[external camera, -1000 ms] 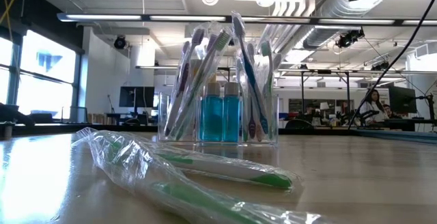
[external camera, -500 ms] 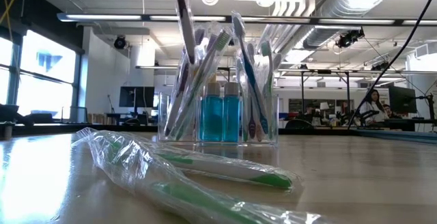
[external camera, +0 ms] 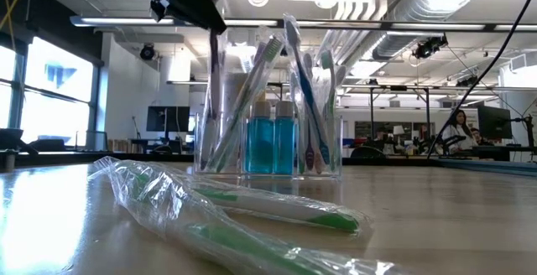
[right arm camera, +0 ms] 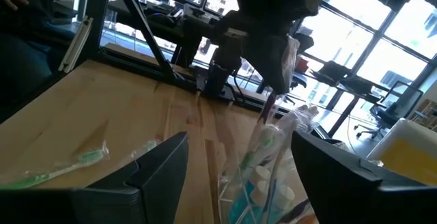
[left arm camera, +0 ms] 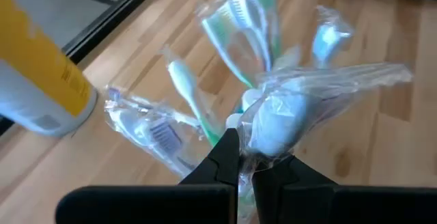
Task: Pick & Place toothbrushing station
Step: Put the purple toothbrush into the transparent organizer
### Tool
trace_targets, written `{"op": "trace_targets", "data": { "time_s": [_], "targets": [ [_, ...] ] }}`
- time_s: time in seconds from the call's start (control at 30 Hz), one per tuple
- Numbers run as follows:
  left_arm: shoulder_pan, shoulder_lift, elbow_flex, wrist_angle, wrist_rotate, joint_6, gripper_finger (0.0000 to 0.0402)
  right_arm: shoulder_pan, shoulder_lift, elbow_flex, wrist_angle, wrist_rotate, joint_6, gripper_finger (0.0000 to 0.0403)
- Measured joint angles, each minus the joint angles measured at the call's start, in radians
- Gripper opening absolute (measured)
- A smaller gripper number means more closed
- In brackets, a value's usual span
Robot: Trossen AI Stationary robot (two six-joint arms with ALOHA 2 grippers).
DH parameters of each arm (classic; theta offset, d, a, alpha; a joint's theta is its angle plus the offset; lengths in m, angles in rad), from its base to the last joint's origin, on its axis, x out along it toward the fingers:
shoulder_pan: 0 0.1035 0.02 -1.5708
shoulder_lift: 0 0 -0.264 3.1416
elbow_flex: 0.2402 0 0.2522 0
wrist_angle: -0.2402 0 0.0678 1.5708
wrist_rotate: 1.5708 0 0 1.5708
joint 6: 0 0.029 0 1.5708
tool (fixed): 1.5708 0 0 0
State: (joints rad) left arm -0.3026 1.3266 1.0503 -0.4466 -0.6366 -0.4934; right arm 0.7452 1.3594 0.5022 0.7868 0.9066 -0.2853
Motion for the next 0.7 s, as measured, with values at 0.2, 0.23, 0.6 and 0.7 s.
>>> {"op": "trace_targets", "data": {
  "time_s": [0.2, 0.23, 0.6, 0.7],
  "targets": [
    [0.030, 0.000, -0.036, 0.008, 0.031, -0.042, 0.0007, -0.008, 0.000, 0.000, 0.000, -0.001, 0.004, 0.0254],
    [0.035, 0.000, -0.043, 0.012, 0.041, -0.056, 0.0007, -0.009, 0.000, 0.000, 0.000, -0.001, 0.005, 0.0254],
    [0.097, 0.070, -0.079, 0.069, 0.159, -0.113, 0.0008, -0.041, 0.000, 0.000, -0.021, -0.053, 0.053, 0.0254],
    [0.123, 0.099, -0.078, 0.082, 0.202, -0.115, 0.0018, -0.041, 0.000, 0.000, -0.026, -0.053, 0.054, 0.0254]
  ]
}}
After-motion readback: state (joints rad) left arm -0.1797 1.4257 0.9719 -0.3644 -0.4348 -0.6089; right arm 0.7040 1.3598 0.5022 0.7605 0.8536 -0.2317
